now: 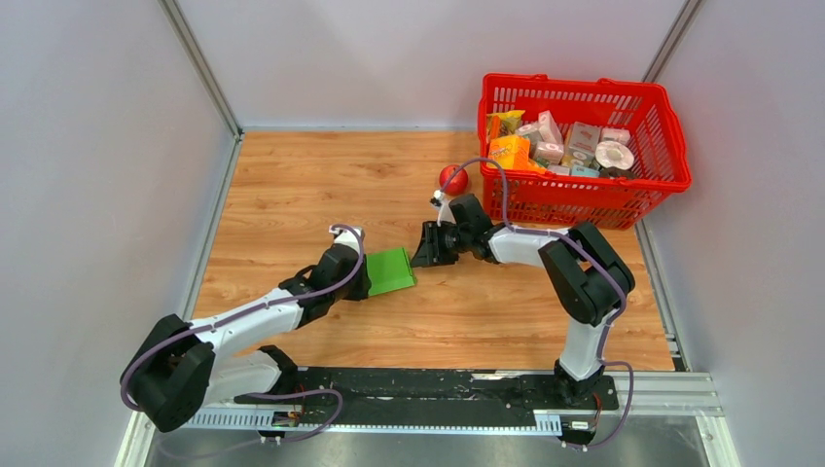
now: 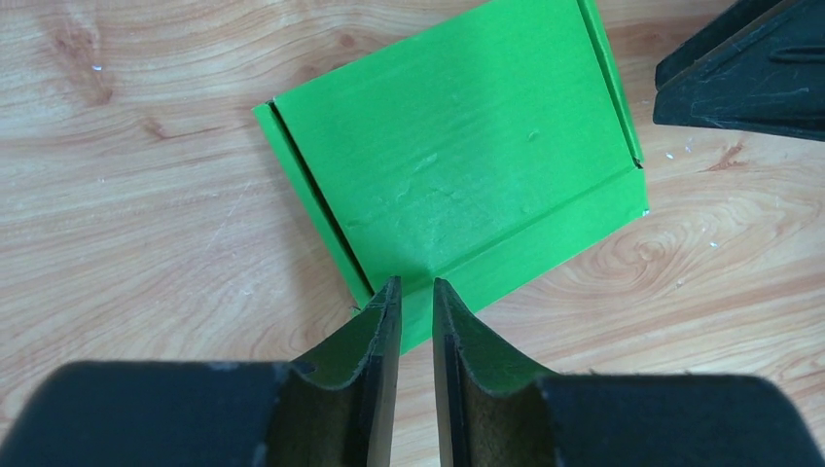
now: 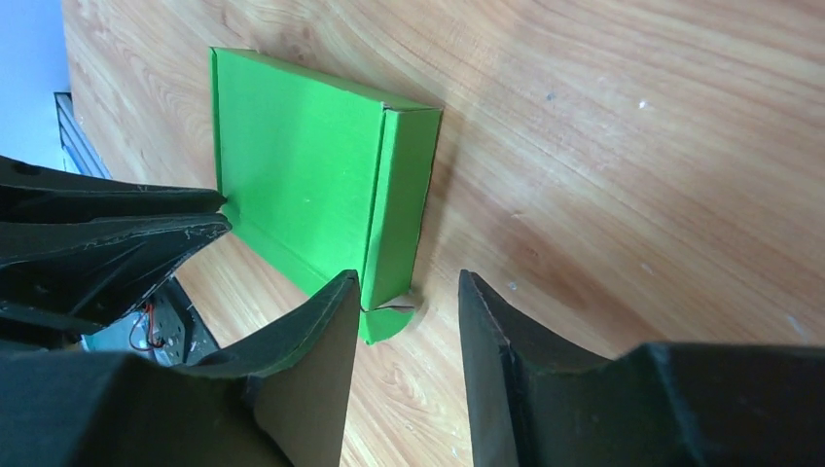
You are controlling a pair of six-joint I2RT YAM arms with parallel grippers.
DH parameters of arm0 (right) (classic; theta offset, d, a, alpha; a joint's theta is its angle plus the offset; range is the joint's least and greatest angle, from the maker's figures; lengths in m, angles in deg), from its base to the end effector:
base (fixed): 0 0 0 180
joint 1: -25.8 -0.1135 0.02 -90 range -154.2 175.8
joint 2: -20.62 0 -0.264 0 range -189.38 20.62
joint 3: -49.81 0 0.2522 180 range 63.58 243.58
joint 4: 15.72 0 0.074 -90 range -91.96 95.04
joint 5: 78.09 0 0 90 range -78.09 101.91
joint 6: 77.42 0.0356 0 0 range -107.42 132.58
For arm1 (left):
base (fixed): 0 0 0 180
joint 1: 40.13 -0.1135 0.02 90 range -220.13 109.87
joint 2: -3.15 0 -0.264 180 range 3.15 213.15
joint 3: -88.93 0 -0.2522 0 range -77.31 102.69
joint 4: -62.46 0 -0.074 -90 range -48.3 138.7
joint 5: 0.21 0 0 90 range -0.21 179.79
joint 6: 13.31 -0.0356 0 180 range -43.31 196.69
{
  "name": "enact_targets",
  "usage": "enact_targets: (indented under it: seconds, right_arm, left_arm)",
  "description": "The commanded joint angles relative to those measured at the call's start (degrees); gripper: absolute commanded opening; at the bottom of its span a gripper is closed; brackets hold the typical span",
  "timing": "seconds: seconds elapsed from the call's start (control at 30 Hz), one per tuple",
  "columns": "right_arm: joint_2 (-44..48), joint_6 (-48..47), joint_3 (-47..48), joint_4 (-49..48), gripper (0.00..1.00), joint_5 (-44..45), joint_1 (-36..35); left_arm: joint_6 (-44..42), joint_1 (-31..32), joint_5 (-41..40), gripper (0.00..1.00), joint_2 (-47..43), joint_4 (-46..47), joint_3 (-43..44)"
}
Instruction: Fold the paper box
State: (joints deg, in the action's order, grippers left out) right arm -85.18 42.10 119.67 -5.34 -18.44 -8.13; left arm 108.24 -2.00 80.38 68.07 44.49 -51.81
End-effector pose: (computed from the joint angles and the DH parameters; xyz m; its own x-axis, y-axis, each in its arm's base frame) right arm 0.2956 0.2206 0.1438 -0.9022 -0.0945 -0.4209 -0.3754 0.6525 0.6583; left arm 0.1722 -0.1278 0.1681 -0.7326 -0.0812 -0.6758 0.1558 0.9465 -0.2826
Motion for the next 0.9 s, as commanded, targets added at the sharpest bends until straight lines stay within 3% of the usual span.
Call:
enact_targets:
  seconds: [0.0, 0.33, 0.6, 0.87]
  right_arm:
    - [-1.5, -3.0, 4.0, 2.2, 0.45, 1.2, 0.1]
    - [-7.7, 0.6, 6.6, -2.3, 0.43, -2.7, -0.5]
    - [-7.9, 2.7, 5.1, -4.3, 0.29, -3.2, -0.4]
    - [-10.4, 4.5, 5.2, -4.7, 0.18, -4.9, -0.4]
  left_arm:
    - [-1.7, -0.5, 1.1, 0.26, 0.1, -0.9, 2.5]
    - [-1.4, -1.1, 1.9, 0.27, 0.6, -0.6, 2.5]
    - [-1.5, -2.2, 1.9, 0.31, -2.1, -3.7, 3.4]
    - [0.6, -5.7, 3.2, 0.59, -16.0, -14.0, 5.2]
